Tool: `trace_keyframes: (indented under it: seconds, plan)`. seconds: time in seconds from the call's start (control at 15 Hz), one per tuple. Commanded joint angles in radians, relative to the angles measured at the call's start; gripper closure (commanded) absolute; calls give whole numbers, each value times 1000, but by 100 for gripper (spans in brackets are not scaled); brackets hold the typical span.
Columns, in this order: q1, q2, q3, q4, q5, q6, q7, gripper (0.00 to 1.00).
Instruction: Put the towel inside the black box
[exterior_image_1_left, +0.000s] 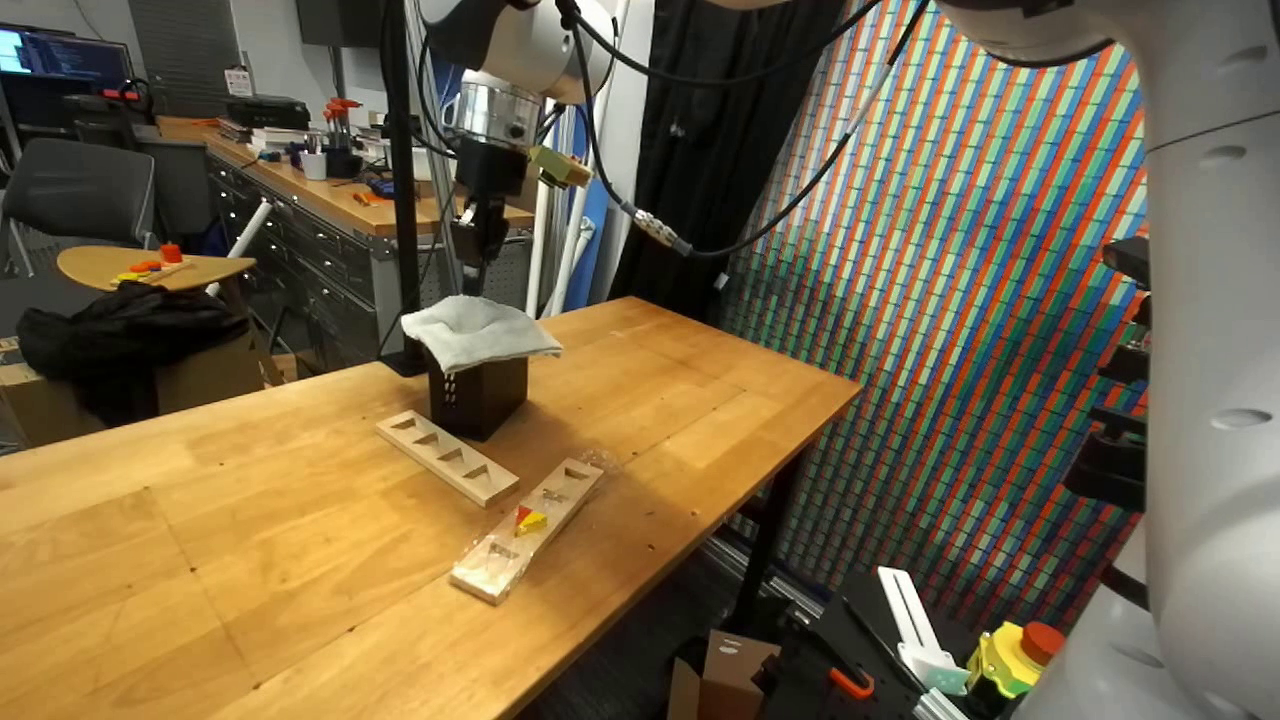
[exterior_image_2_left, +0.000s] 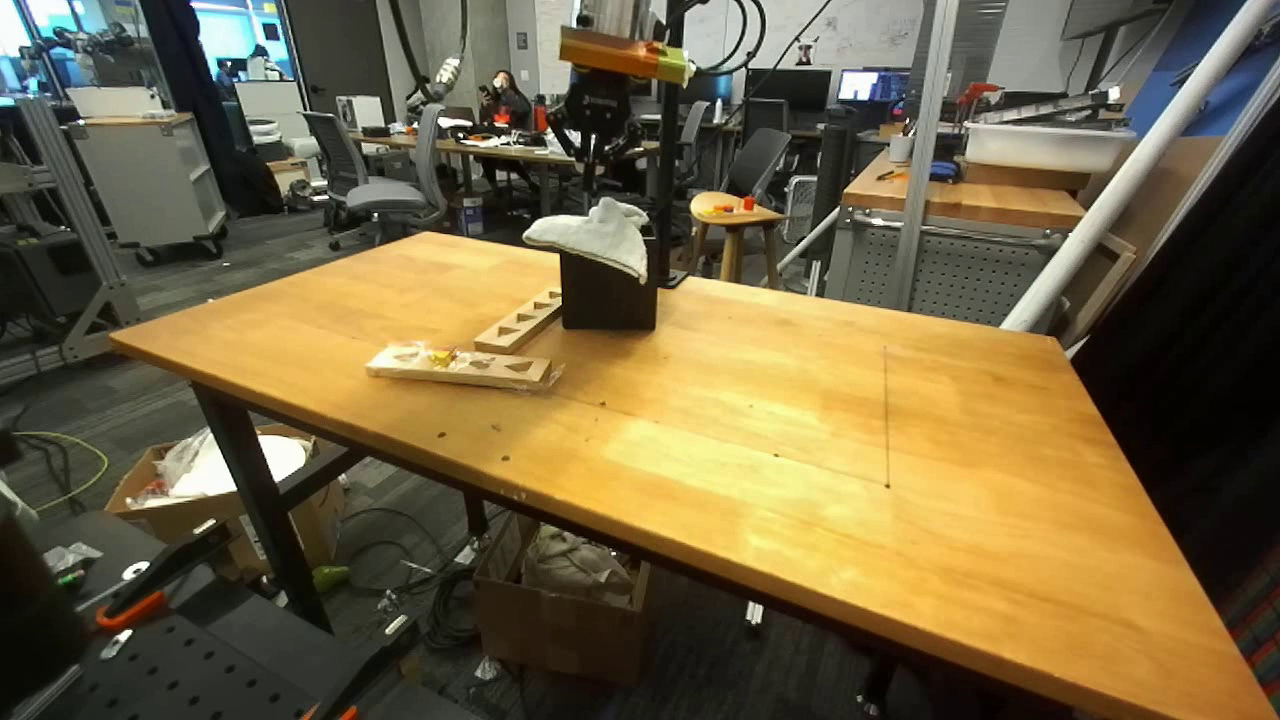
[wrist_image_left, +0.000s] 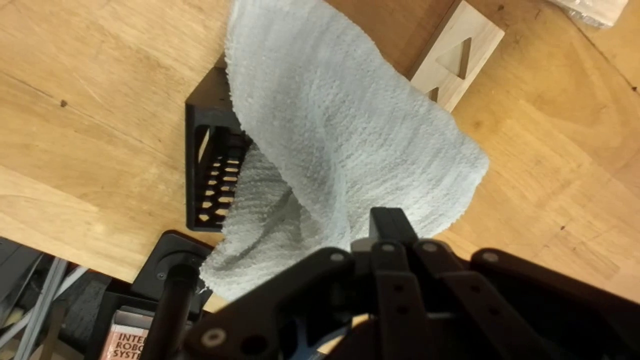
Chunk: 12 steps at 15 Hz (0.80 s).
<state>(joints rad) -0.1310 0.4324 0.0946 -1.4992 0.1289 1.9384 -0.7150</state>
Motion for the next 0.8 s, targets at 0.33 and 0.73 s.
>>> trace_keyframes:
  seconds: [0.33, 0.73]
  plan:
    - [9, 41, -23, 32, -31, 42, -6, 100]
    - [4, 116, -15, 65, -14, 61, -6, 100]
